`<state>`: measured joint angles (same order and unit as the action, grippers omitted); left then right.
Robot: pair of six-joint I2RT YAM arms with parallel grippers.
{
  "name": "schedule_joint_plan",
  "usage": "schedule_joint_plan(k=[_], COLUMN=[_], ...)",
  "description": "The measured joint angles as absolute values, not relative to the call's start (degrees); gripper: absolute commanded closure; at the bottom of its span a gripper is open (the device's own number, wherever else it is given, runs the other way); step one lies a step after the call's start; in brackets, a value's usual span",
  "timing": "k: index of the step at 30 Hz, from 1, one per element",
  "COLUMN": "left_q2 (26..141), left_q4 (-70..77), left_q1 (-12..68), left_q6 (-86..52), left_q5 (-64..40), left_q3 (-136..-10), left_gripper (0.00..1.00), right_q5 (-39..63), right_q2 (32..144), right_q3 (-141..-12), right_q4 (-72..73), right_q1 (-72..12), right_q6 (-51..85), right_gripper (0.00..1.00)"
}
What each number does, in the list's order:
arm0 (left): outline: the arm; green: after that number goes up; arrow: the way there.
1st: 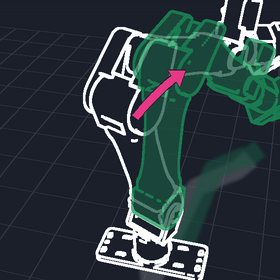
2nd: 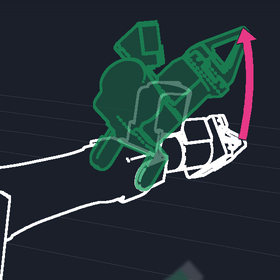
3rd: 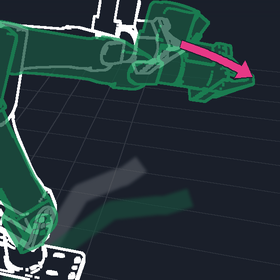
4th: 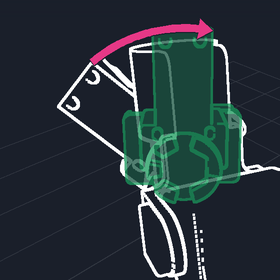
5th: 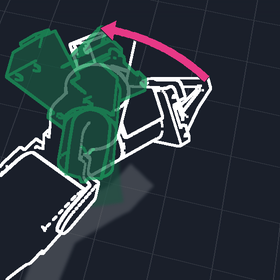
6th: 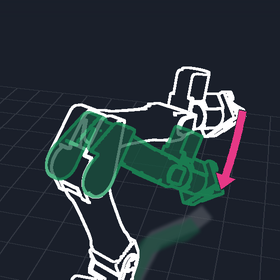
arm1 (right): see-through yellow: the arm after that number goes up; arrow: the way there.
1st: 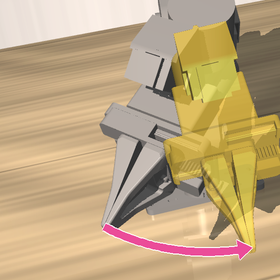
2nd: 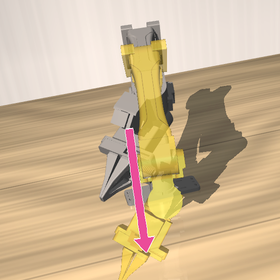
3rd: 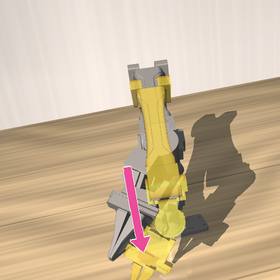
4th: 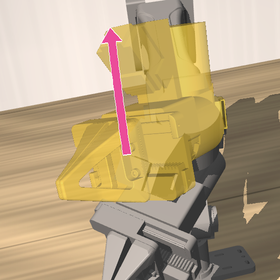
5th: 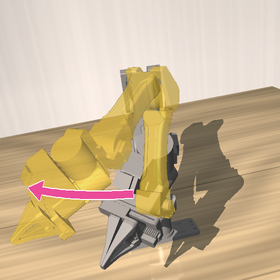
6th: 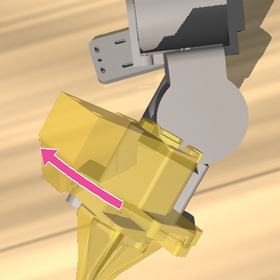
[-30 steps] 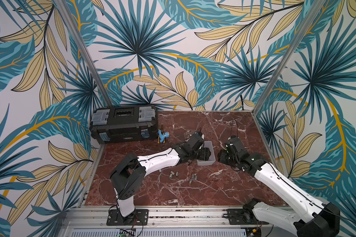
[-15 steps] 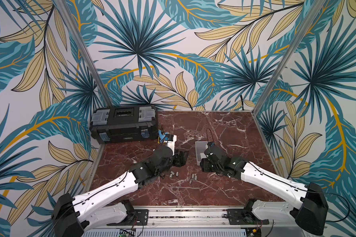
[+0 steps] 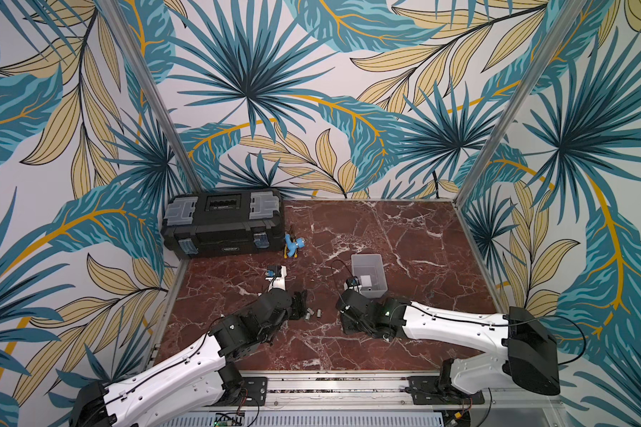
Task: Put the socket on the desktop into the storage box
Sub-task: Pick up the socket head at the center of the board.
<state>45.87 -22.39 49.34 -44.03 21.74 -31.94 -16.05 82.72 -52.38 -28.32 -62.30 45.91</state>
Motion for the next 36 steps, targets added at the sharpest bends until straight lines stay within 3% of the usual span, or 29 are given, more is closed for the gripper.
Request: schedule_joint_plan(k=[10,36], left_q2=[45.87,45.52], left_q4=[-25.89,-25.93], left_q1=[45.19,44.77], left_q6=[-46.15,-47.16], left_q5=[21.63,20.53], left_q3=[-30.79,-29.17], left_gripper=[0.31,0.33], right_q5=[-18.17,-19.81], right_q2=[87.15,97.36], right_q3=[-55.2,-55.27], right_q4=[-29.21,-29.3], right_q1=[-64.27,-65.95], right_q6=[49.43,59.18], right_gripper=[0.53,0.62])
